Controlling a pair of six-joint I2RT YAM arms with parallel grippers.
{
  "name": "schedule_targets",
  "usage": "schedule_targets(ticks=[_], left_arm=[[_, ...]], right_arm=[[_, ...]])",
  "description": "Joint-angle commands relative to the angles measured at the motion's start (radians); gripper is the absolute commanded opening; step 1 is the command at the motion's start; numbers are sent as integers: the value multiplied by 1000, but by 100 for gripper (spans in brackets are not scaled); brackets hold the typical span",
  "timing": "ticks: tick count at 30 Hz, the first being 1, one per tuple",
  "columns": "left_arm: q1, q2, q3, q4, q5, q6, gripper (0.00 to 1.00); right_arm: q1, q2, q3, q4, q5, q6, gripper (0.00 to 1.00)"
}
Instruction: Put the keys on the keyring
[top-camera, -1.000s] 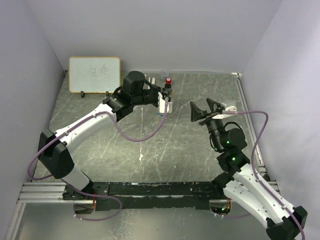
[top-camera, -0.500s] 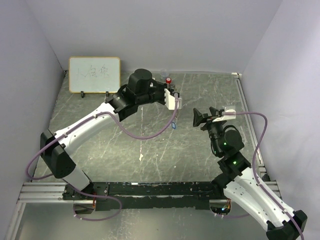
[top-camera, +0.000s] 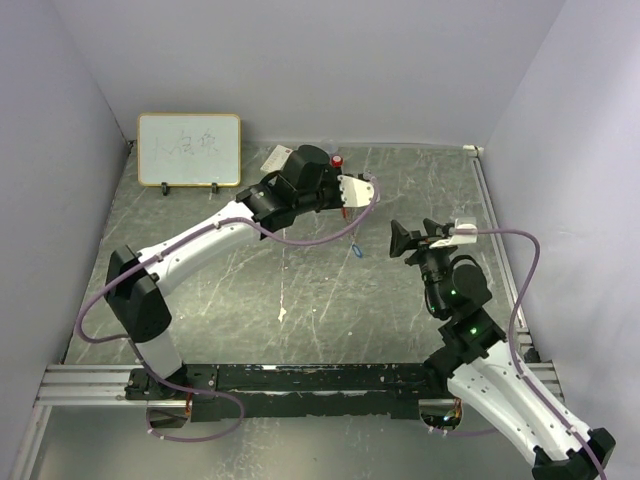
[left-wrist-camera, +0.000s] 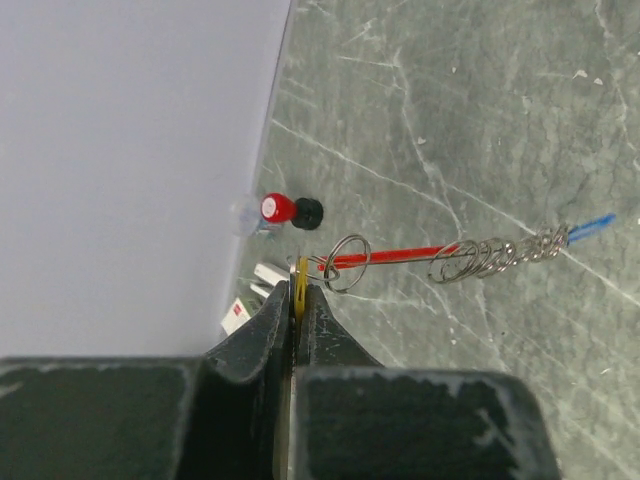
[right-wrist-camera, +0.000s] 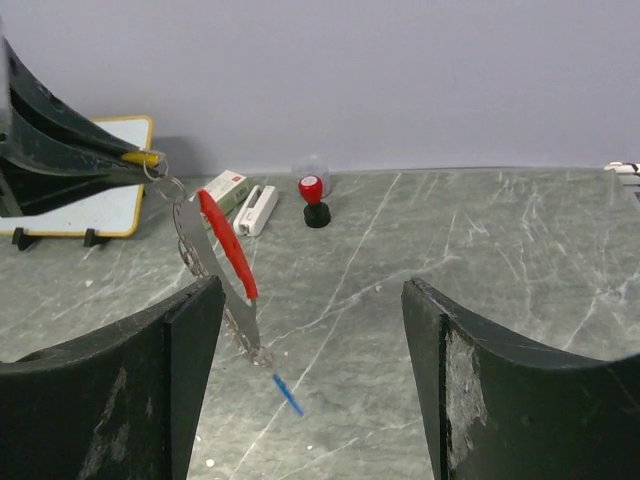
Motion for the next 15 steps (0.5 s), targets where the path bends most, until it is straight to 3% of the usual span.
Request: schedule_targets(ticks=[1,6,11,15], left_arm=[[-5,31,38,47,-62,-126,7],[-5,125,116,77,7,-145,7],[-3,254,295,29,-1,-121,7],[5,292,355,50,-2,-109,7]], right_arm=[[-2,-46,-22,-20,42,16,72],[-2,-70,-32,-38,49,19,73],[-2,-80,-37,-50,57,18,73],[-3,-80,-40,-51,64,18,73]])
